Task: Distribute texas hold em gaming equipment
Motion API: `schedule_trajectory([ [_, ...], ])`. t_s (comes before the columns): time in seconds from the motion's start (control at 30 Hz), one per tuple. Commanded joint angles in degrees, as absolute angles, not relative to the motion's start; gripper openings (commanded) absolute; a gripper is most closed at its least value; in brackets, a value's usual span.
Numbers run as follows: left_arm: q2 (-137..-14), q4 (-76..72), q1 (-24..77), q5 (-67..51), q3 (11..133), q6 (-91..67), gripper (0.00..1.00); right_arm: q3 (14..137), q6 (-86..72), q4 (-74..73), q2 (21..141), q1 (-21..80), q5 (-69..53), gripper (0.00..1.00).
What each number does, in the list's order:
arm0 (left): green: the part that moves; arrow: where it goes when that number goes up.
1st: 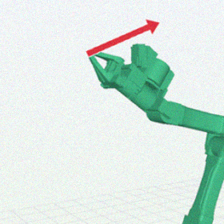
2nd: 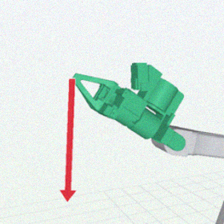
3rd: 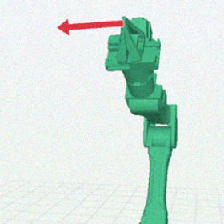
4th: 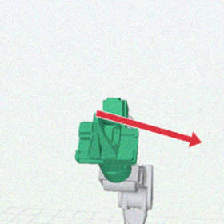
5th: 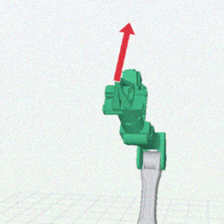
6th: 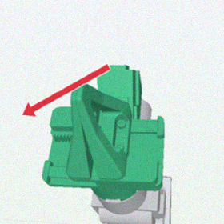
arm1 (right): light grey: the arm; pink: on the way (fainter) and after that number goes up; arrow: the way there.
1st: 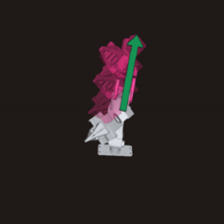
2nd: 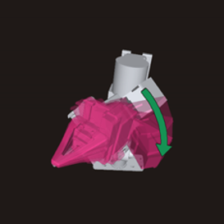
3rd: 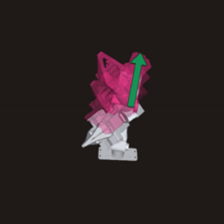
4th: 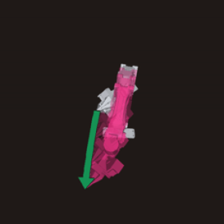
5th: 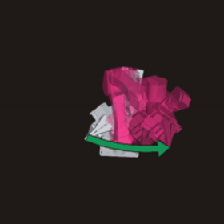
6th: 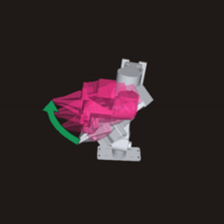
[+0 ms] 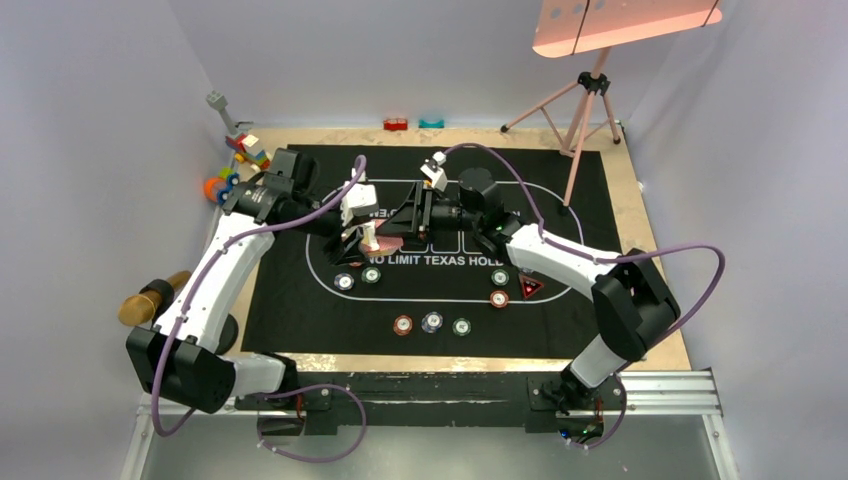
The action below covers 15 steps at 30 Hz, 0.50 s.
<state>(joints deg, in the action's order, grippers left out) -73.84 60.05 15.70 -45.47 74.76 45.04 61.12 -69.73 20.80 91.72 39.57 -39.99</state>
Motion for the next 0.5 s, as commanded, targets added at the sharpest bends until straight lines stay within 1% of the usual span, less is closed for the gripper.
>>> schedule_trajectory([
  [0.0,-73.6,59.0,15.2,-47.2,77.9,45.1,0.62,60.5,-68.4,22.5,90.3,39.5,-41.3,0.47],
  [0.3,-72.4,58.2,15.2,-50.0,78.6,43.0,0.59,59.0,-66.1,19.1,88.7,37.6,-40.8,0.40],
  [0.47,-72.2,58.5,15.2,-50.6,78.3,42.9,0.57,57.6,-66.0,19.3,87.6,36.4,-40.7,0.33],
])
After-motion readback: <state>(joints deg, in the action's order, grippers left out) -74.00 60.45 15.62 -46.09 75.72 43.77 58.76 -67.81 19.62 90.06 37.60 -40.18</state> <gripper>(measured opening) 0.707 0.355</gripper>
